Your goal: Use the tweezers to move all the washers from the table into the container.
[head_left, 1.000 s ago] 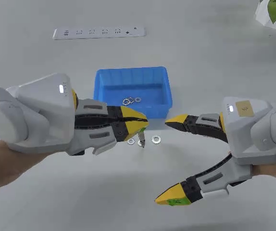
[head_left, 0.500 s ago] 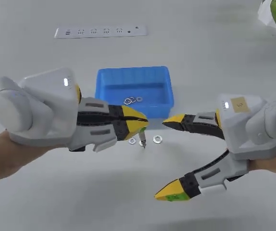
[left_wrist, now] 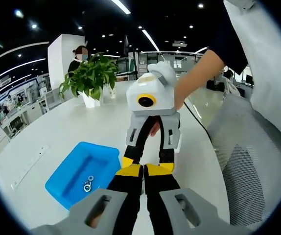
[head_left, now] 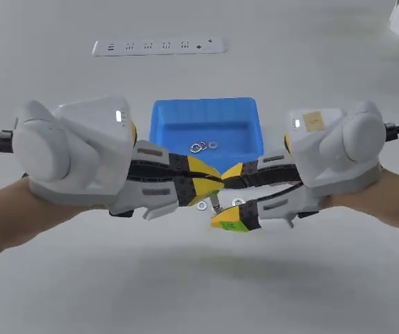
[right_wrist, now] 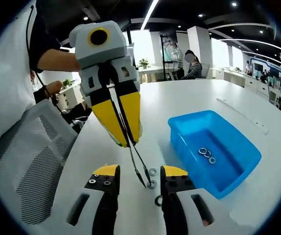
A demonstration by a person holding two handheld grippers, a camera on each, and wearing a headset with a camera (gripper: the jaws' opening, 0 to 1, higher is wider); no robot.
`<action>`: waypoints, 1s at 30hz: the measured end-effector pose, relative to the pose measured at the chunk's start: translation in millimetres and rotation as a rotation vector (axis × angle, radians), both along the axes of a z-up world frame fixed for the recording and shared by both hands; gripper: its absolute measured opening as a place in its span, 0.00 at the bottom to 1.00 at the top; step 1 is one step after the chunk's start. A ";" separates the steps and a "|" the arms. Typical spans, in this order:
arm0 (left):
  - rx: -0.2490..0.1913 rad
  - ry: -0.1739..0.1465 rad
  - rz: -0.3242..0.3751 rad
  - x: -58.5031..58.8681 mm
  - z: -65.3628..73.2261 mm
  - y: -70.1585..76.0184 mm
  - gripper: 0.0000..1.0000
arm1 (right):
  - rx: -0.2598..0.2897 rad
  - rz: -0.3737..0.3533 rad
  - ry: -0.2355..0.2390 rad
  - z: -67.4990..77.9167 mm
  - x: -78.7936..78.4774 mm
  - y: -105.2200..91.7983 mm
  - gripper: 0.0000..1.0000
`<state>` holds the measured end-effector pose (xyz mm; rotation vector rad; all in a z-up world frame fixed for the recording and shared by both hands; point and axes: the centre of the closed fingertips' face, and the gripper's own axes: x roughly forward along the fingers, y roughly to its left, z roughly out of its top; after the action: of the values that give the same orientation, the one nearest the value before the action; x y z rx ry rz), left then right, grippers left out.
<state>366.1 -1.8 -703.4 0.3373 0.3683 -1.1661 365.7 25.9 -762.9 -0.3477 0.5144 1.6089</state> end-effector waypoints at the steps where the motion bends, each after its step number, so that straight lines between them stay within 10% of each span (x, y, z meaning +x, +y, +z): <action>1: 0.007 -0.003 -0.001 -0.2 -0.6 1.4 0.05 | -0.002 0.008 0.000 -0.6 -0.7 0.1 0.29; 9: -0.011 0.002 0.016 2.3 -0.8 0.5 0.05 | -0.035 0.093 0.011 -3.5 -11.9 2.1 0.24; 30: -0.032 0.025 0.058 7.0 -0.2 -8.8 0.05 | -0.058 0.130 -0.135 -8.9 -3.3 0.8 0.10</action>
<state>373.1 -10.6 -703.6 0.2827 0.3784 -1.1194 362.4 26.7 -771.8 -0.5386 0.4428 1.6849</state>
